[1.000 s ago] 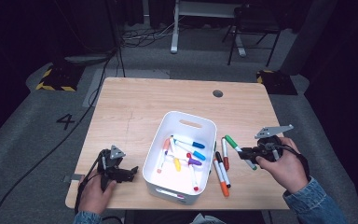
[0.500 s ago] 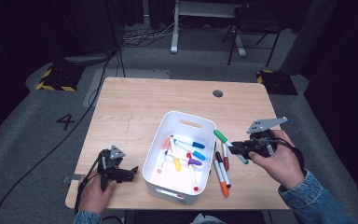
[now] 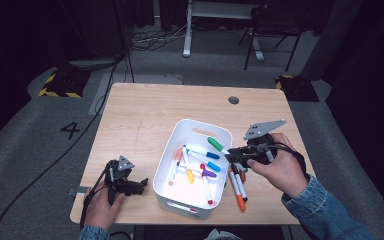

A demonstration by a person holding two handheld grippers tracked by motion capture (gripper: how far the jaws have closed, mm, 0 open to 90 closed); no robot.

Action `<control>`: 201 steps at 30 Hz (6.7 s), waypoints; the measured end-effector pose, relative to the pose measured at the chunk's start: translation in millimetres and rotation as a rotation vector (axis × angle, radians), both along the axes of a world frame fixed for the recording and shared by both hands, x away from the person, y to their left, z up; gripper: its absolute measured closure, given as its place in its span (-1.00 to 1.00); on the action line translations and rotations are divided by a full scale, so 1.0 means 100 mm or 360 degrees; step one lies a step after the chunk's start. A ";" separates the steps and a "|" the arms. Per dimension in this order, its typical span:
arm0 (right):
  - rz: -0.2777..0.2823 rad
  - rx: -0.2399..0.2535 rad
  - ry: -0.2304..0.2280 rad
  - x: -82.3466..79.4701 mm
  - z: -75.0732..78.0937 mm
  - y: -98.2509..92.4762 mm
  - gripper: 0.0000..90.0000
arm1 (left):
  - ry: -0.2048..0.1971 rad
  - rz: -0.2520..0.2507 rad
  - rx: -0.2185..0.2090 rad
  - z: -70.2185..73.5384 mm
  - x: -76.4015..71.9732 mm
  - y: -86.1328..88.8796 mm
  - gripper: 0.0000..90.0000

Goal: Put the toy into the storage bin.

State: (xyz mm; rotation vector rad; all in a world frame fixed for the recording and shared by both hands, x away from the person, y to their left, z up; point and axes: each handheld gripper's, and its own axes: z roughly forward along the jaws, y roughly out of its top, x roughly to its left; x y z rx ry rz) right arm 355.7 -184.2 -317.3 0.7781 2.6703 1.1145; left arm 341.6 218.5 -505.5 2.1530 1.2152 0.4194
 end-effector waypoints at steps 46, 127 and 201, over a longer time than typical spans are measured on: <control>0.0175 -0.0157 0.0067 0.08 -0.43 0.64 0.71 | 0.0000 0.0001 -0.0001 0.00 0.00 0.00 -1.00; -0.0400 -0.0089 0.0097 0.47 -0.74 -0.63 0.21 | 0.0001 0.0003 -0.0001 0.00 0.00 0.00 -1.00; -0.0497 -0.0121 0.0155 0.64 -0.92 -0.80 0.71 | -0.0002 0.0006 -0.0006 0.00 -0.01 0.00 -1.00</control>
